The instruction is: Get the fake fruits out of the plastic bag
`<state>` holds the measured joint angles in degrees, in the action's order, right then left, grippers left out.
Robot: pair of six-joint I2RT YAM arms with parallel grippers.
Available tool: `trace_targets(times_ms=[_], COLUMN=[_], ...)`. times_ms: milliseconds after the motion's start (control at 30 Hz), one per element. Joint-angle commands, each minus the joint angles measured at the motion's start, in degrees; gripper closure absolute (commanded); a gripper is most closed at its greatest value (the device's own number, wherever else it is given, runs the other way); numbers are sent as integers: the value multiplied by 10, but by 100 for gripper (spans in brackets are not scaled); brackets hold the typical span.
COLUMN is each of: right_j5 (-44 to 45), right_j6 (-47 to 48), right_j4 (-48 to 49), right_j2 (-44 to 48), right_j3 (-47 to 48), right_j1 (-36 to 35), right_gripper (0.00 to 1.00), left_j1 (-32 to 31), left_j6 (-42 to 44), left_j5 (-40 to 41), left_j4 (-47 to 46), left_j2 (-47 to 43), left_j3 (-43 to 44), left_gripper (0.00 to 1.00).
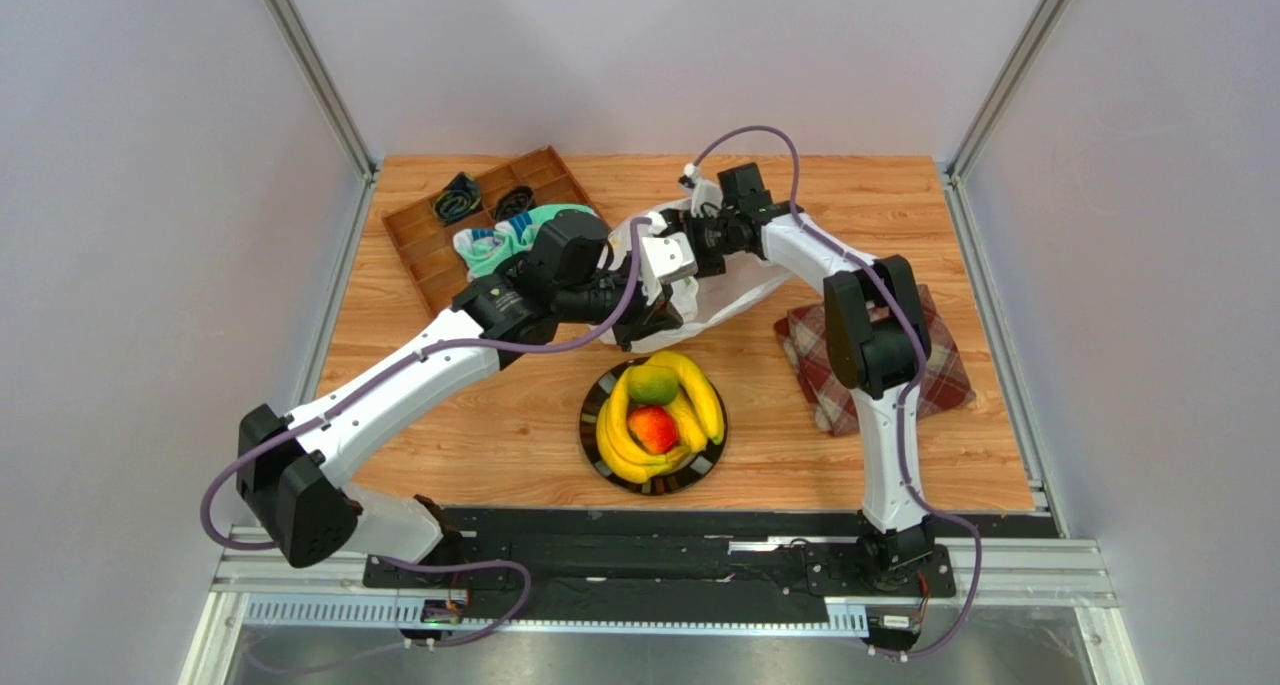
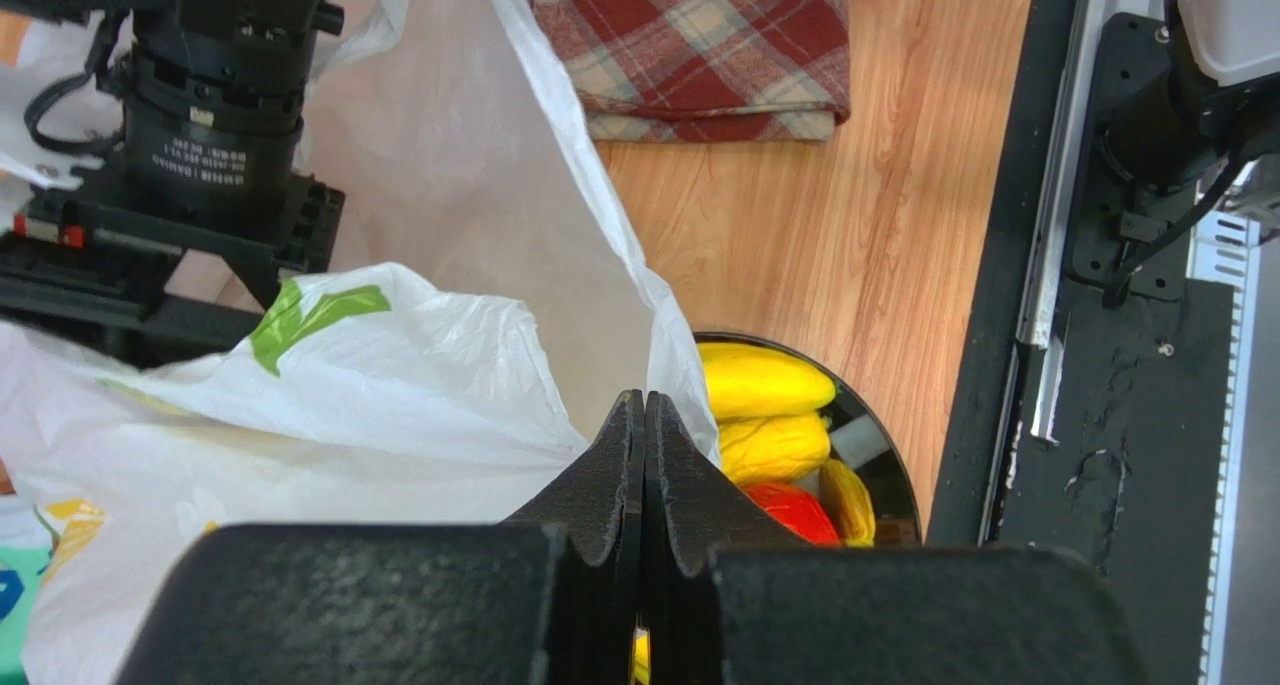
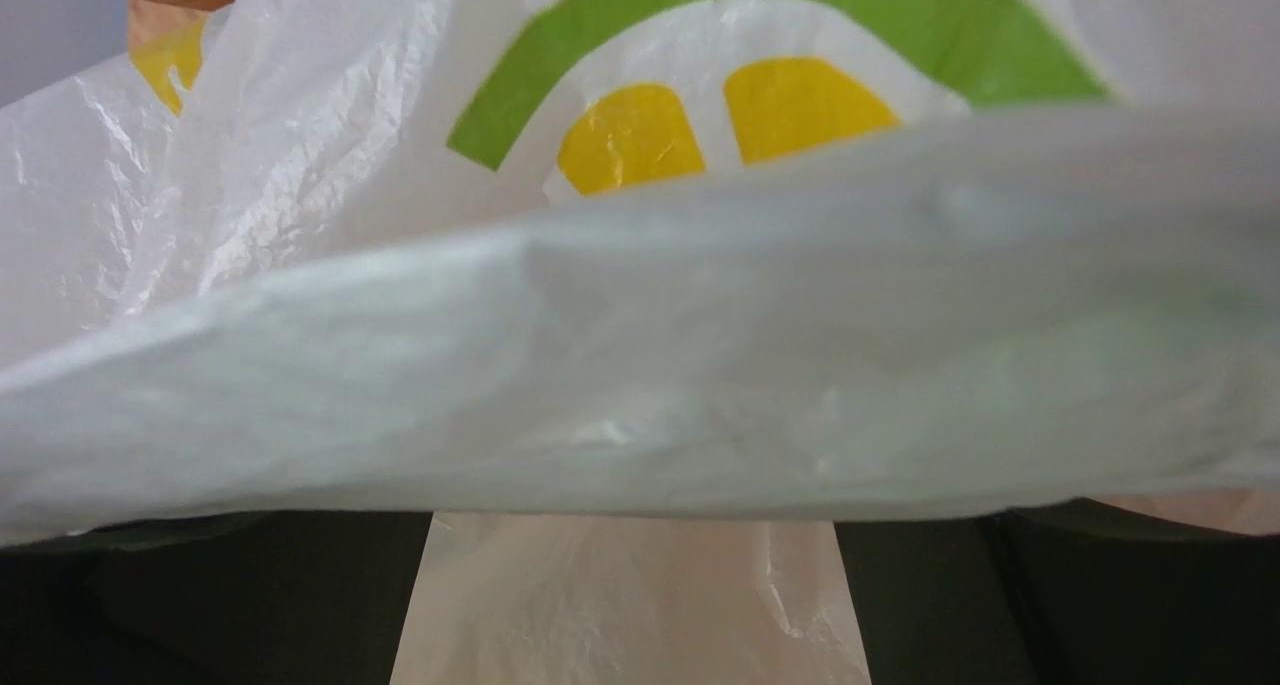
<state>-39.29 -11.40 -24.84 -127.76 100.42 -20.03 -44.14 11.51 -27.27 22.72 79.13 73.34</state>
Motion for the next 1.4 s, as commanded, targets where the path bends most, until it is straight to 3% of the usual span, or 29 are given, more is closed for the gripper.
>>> trace_targets(times_ms=[0, 333, 533, 800, 933, 1133, 1367], right_j5=[24, 20, 41, 38, 52, 190, 329], right_j6=[-26, -33, -13, 49, 76, 88, 176], right_j4=[4, -3, 3, -27, -40, -62, -71], right_j2=[9, 1, 56, 148, 185, 205, 291], right_j3=[13, 14, -15, -84, -106, -159, -208], right_j1=[-31, -27, -8, 7, 8, 36, 118], right_gripper=[5, 30, 55, 73, 74, 60, 52], left_j1=[-2, -2, 11, 31, 34, 34, 44], left_j6=[31, 32, 49, 60, 55, 50, 105], left_j5=[9, 13, 48, 86, 91, 136, 165], left_j4=[-3, -5, 12, 2, -13, -14, -100], left_j2=[-12, 7, -35, -74, -74, -57, -8], left_j3=[-7, 6, -28, -86, -104, -119, -36], left_gripper=[100, 100, 100, 100, 100, 100, 100])
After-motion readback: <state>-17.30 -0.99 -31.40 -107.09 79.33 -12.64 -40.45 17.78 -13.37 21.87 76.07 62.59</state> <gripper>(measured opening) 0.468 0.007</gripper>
